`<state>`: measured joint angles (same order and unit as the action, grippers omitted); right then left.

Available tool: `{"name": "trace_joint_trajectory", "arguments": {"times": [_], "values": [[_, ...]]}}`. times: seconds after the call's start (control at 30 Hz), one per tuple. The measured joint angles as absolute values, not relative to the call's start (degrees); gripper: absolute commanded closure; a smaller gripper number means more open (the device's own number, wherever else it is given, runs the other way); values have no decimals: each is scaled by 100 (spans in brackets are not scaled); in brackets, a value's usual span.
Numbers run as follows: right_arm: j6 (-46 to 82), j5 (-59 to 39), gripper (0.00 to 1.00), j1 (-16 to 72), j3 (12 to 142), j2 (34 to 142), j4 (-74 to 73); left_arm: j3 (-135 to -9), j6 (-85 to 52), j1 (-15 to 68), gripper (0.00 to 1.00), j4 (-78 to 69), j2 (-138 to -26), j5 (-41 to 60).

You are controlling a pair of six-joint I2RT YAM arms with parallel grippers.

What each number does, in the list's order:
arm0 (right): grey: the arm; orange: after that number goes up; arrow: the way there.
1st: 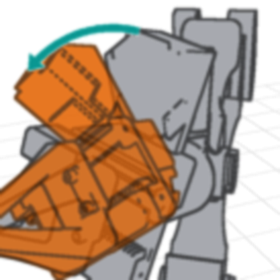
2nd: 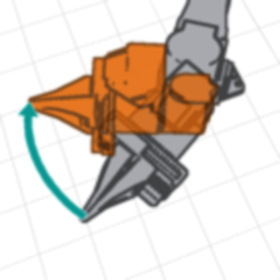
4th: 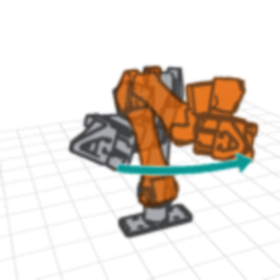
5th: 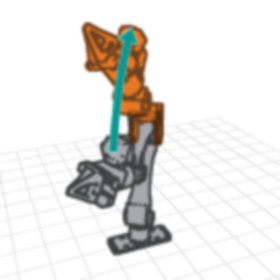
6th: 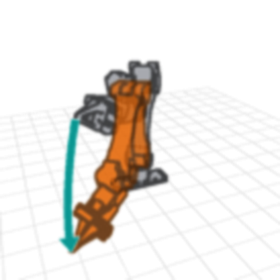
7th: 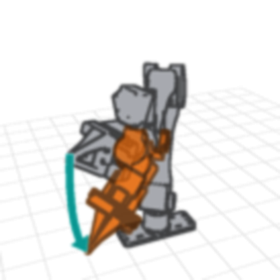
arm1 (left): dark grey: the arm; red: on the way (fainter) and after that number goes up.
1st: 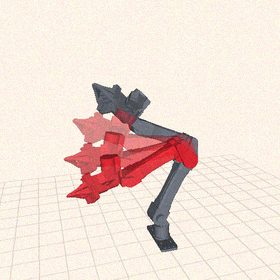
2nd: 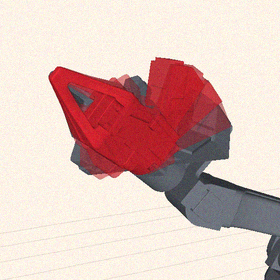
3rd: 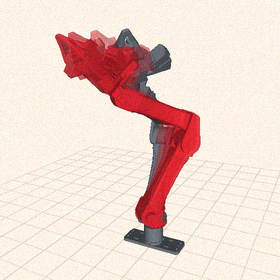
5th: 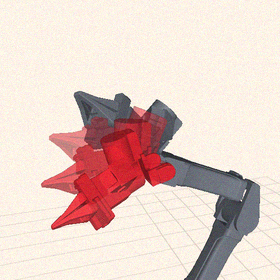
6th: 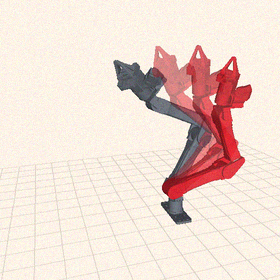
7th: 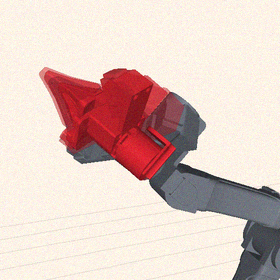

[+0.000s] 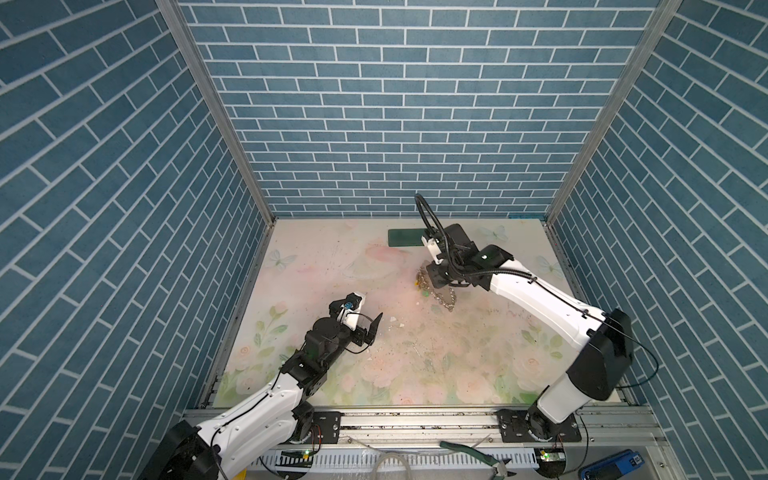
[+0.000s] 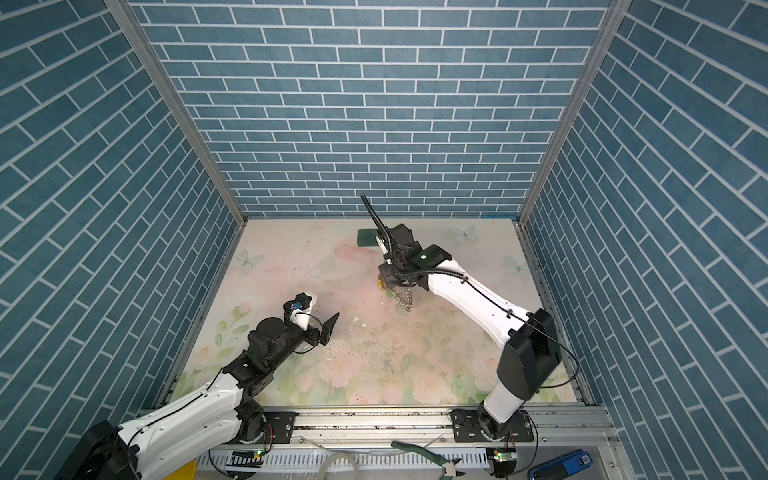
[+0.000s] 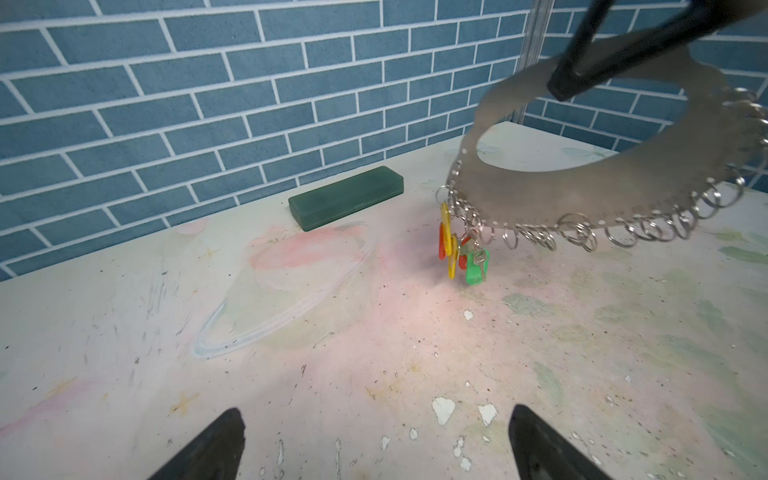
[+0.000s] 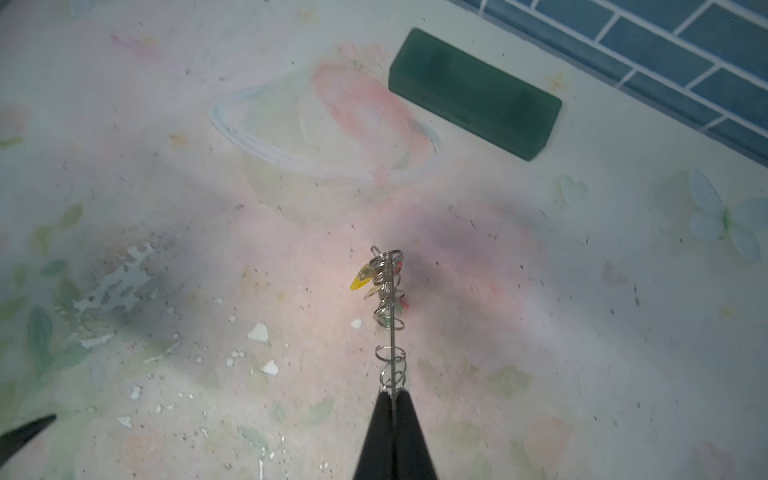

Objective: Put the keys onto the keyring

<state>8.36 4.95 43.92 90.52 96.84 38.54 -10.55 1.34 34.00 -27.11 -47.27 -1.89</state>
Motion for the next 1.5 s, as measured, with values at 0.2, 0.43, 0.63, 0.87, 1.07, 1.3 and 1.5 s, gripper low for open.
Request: {"name": "trace_joint_trajectory", "arguments": {"times": [0.2, 0.43, 0.63, 0.87, 1.07, 1.3, 1.5], "values": [[873, -187, 100, 4388, 10182, 10687, 3693, -928, 217, 3400, 0, -2633, -4368, -454], [1420, -810, 100, 3927, 10003, 11115, 3249, -847, 246, 3400, 0, -2606, -4222, -556], [2237, -1214, 100, 2655, 8232, 10829, 2233, -847, 263, 3400, 0, -2602, -4440, -554], [3326, -1599, 99, 1468, 6390, 9852, 816, -847, 292, 3400, 0, -2670, -4595, -556], [3817, -1455, 59, 716, 5059, 9185, 384, -832, 303, 3400, 0, -2786, -4663, -624], [3697, -775, 47, 301, 4272, 7937, 832, -749, 305, 3400, 0, -3004, -4659, -840], [3030, 434, 44, 242, 4268, 6838, 978, -674, 148, 3400, 0, -3330, -4652, -1782]]}}
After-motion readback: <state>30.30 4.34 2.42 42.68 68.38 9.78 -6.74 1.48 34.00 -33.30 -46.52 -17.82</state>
